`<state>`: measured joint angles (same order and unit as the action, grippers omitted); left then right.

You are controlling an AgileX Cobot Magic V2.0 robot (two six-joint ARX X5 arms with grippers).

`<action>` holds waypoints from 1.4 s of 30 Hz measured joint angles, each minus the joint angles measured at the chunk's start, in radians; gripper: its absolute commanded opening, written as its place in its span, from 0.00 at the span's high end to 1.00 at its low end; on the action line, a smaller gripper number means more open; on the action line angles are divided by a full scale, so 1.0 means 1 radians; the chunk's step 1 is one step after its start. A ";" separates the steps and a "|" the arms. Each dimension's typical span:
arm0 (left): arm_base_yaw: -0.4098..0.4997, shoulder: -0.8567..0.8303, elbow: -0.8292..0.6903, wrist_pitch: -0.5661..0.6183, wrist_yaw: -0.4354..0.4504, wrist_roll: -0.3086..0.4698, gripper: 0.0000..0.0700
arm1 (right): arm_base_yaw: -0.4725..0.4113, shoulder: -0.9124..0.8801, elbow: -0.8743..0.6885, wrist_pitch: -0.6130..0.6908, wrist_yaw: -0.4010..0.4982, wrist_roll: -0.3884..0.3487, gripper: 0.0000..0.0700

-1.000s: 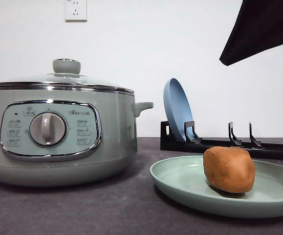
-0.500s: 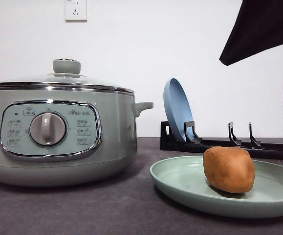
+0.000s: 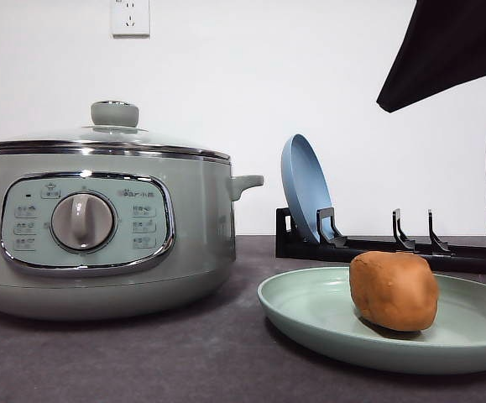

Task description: Transfer potato from steamer to green plate

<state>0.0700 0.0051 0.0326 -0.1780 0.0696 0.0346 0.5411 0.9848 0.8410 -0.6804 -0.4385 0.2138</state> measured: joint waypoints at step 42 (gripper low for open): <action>0.000 0.000 0.000 0.000 0.000 0.000 1.00 | -0.644 -0.653 -0.440 0.565 0.130 -0.164 1.00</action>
<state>0.0700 0.0051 0.0326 -0.1783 0.0693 0.0345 -0.1030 0.3316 0.4008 -0.1158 -0.3087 0.0501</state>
